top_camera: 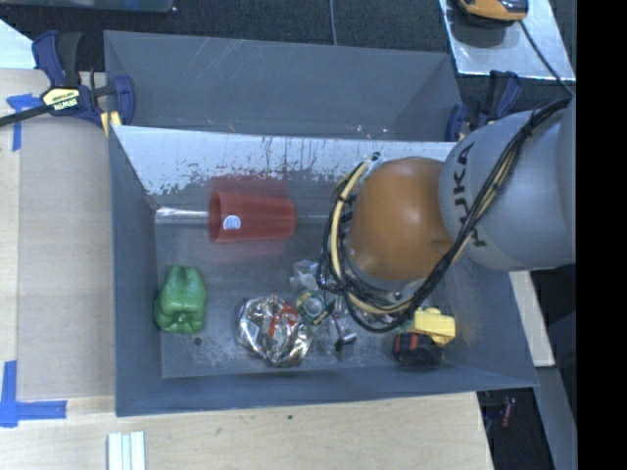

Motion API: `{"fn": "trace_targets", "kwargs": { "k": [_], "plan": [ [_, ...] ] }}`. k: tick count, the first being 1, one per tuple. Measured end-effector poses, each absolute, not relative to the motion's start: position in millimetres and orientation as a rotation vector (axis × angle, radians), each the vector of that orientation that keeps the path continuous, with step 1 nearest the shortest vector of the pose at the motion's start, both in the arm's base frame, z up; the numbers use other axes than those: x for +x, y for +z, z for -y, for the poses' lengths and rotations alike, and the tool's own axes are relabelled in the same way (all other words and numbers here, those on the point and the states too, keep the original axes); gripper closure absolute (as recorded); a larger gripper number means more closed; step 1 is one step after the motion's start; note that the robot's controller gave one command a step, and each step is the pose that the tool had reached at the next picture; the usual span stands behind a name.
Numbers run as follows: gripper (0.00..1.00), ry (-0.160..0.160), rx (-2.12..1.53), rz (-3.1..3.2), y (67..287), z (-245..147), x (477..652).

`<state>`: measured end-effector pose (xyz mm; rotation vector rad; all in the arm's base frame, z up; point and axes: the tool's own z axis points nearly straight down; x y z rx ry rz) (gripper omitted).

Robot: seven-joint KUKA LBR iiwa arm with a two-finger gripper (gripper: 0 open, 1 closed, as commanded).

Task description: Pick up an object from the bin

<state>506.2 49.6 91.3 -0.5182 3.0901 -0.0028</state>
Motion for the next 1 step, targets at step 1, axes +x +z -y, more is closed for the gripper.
{"fn": "trace_targets", "kwargs": {
  "k": [1],
  "plan": [
    [0.00,0.000,-0.371,-3.118,99.6,-91.7,488.7]
  ]
}}
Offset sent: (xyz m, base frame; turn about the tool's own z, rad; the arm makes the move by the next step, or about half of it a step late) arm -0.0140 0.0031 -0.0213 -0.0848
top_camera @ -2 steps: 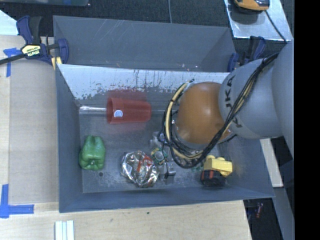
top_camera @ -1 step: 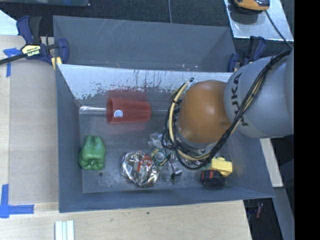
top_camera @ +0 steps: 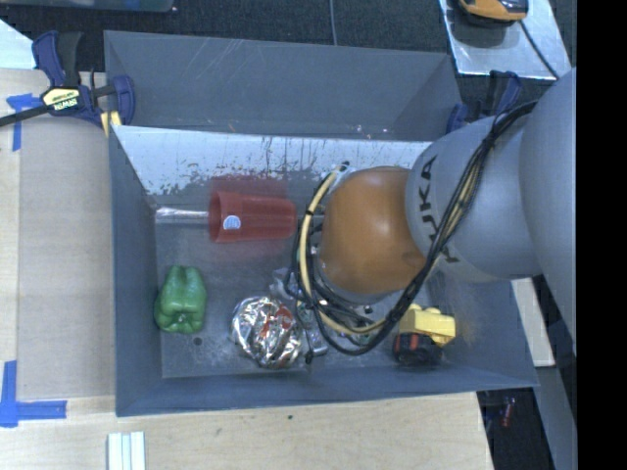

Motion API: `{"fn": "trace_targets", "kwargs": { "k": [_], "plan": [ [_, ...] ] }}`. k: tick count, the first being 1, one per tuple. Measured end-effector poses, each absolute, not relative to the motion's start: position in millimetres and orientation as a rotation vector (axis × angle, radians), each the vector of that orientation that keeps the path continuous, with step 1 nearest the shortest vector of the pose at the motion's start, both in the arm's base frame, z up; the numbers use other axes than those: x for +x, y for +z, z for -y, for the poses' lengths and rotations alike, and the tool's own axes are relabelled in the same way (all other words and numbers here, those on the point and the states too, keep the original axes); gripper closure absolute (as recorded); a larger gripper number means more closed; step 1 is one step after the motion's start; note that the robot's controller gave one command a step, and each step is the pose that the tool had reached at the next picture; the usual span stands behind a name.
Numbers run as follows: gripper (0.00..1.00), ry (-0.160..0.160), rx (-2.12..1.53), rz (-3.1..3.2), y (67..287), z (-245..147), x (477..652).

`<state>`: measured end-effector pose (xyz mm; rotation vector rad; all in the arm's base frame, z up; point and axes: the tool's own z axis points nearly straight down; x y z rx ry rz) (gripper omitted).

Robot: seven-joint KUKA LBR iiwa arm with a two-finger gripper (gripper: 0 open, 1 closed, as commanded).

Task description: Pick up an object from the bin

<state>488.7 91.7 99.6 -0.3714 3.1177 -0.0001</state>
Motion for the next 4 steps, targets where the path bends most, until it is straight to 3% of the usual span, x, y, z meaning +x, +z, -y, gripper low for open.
{"fn": "trace_targets", "kwargs": {
  "k": [1,2,3,4],
  "plan": [
    [0.00,-0.006,-0.648,-3.062,71.4,-53.5,492.4],
    [1.00,0.006,-0.377,-3.103,71.7,-89.0,513.8],
    [1.00,0.006,-0.376,-3.103,71.8,-88.9,513.8],
    [1.00,0.005,-0.377,-3.109,92.3,-88.3,511.8]
  ]
}}
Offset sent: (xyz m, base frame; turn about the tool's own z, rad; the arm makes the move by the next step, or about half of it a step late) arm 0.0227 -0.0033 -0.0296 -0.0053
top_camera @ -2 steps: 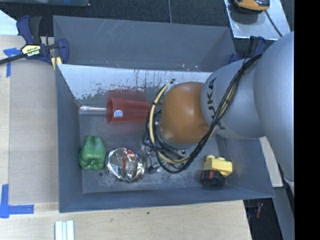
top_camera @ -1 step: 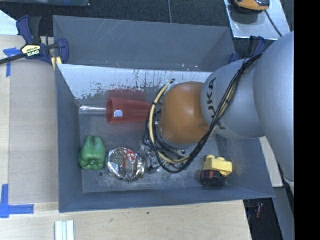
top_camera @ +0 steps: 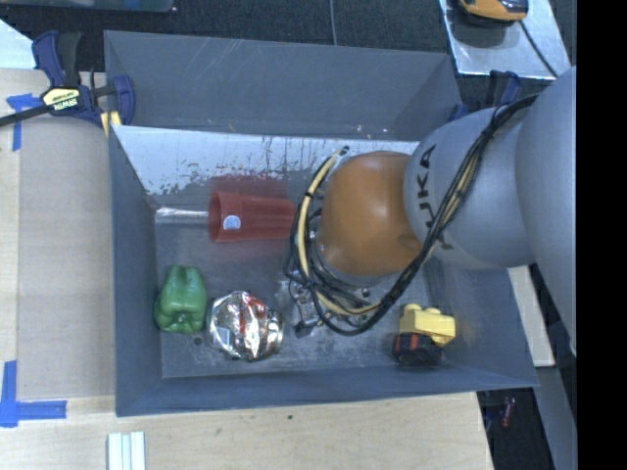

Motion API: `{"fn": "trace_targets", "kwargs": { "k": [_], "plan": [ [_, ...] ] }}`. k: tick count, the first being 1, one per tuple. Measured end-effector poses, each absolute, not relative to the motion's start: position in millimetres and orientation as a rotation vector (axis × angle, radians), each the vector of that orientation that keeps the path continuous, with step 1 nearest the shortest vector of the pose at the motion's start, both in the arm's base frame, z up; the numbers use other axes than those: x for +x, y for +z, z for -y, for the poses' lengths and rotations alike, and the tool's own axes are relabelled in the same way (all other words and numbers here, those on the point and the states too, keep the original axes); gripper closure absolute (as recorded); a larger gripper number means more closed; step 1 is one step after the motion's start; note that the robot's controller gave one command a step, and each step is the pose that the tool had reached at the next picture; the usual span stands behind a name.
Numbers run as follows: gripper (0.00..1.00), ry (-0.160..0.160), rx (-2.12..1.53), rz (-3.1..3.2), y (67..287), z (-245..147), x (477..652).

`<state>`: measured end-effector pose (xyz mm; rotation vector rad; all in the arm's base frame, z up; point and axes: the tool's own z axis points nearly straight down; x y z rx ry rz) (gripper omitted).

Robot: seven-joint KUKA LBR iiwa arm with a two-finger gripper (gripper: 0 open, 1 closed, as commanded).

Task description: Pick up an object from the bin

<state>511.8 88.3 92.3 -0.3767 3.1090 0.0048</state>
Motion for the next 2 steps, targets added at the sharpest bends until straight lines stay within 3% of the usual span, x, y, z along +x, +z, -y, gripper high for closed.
{"fn": "trace_targets", "kwargs": {
  "k": [1,2],
  "plan": [
    [1.00,0.005,-0.375,-3.112,148.4,-88.2,511.3],
    [1.00,0.005,-0.374,-3.108,189.1,-88.3,512.2]
  ]
}}
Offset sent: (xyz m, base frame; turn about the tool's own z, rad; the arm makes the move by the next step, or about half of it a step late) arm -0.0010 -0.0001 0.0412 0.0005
